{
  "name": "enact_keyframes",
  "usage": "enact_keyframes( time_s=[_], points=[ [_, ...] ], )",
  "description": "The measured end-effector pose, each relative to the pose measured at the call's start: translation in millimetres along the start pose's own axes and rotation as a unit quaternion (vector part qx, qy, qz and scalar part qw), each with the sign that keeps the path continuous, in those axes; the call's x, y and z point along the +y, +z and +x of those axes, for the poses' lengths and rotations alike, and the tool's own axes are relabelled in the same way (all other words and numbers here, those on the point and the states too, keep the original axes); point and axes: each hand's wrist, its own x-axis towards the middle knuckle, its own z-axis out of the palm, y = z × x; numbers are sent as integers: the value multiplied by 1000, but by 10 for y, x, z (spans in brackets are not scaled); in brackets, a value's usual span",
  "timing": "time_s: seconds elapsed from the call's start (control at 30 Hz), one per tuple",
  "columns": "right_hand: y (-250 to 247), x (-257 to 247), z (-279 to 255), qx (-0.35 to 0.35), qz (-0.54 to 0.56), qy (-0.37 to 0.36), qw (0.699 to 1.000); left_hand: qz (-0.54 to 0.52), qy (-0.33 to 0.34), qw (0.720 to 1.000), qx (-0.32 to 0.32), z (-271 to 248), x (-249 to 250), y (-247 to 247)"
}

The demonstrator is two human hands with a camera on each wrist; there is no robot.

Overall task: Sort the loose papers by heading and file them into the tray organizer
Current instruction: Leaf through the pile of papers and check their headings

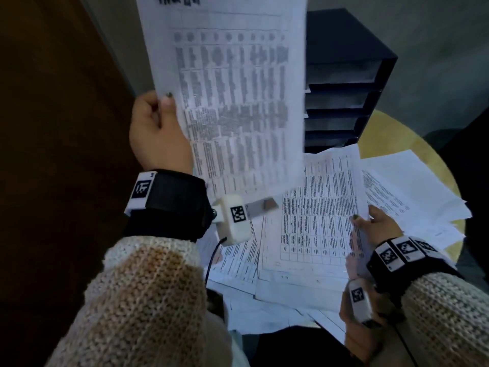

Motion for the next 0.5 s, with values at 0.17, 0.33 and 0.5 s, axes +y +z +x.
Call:
enact_keyframes(
  time_s=[0.17, 0.33, 0.5],
  points=[
    [-71, -36, -28, -19, 34, 3, 999, 15, -48, 995, -81, -326, -124, 182],
    [-102, -25, -52, -65, 133, 8, 989, 76, -146, 971, -173, -829, -559, 168],
    [-83, 35, -90, -60, 150, 14, 987, 99, -271, 930, -226, -1124, -861, 153]
  ],
)
